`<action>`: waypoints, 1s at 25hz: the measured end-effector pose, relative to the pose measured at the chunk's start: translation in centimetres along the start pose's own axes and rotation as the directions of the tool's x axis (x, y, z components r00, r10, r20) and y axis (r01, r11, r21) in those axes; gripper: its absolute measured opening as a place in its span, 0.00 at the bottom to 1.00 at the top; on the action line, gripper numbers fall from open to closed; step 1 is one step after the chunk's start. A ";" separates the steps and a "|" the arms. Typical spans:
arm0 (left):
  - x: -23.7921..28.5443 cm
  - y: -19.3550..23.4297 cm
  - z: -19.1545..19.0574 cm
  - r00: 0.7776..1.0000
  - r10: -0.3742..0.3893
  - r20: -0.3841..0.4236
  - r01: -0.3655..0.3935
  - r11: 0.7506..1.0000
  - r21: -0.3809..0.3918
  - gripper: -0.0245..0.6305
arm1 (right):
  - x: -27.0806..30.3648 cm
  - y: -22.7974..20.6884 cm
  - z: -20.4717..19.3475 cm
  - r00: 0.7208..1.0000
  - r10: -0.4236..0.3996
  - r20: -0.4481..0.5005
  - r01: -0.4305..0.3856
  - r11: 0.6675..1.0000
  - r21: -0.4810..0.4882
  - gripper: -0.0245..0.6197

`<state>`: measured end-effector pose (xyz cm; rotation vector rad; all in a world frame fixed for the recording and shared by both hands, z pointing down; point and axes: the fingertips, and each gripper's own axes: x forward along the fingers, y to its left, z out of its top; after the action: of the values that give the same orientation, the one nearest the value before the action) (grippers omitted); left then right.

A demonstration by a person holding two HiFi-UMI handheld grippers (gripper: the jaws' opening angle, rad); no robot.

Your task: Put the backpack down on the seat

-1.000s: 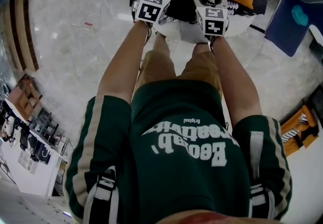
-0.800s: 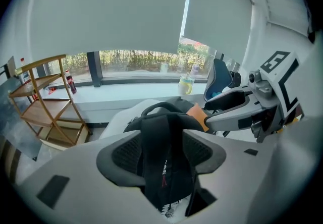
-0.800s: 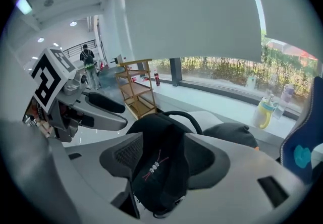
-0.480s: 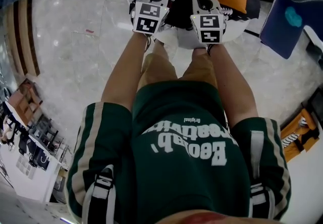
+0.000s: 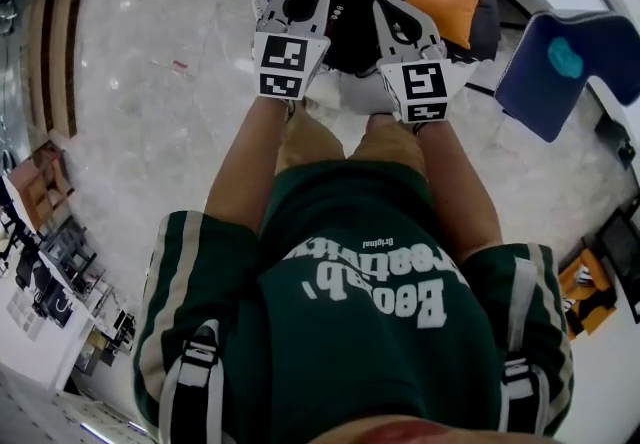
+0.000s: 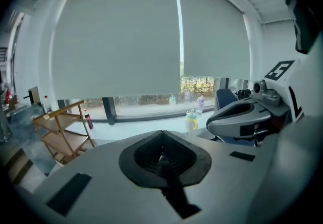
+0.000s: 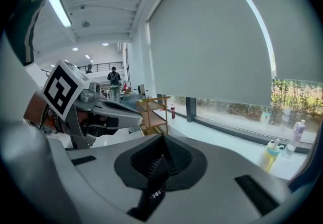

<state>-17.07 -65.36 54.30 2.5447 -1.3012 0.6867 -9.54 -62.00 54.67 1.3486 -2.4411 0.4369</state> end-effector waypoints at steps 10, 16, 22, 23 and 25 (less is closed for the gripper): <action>-10.5 0.7 8.7 0.984 -0.064 0.168 0.034 0.984 0.175 0.07 | -6.8 5.7 11.3 0.973 -0.109 0.202 0.128 0.989 -0.081 0.09; -17.5 3.7 8.7 0.965 -0.139 0.222 0.090 0.972 0.218 0.07 | -8.7 12.4 13.7 0.937 -0.227 0.264 0.258 0.962 -0.087 0.09; -22.9 4.8 8.4 0.937 -0.231 0.261 0.164 0.953 0.256 0.07 | -10.7 18.5 13.9 0.900 -0.332 0.283 0.360 0.931 -0.054 0.09; -23.8 4.7 8.3 0.931 -0.250 0.266 0.180 0.948 0.262 0.07 | -11.1 19.3 13.9 0.893 -0.348 0.283 0.376 0.925 -0.048 0.09; -25.5 4.3 8.5 0.920 -0.279 0.276 0.204 0.940 0.272 0.07 | -12.2 20.7 14.2 0.883 -0.371 0.288 0.400 0.916 -0.044 0.09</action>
<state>-30.75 -52.92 34.29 3.0444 -1.0010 0.4240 -22.87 -48.05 34.48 1.9021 -2.2689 0.0223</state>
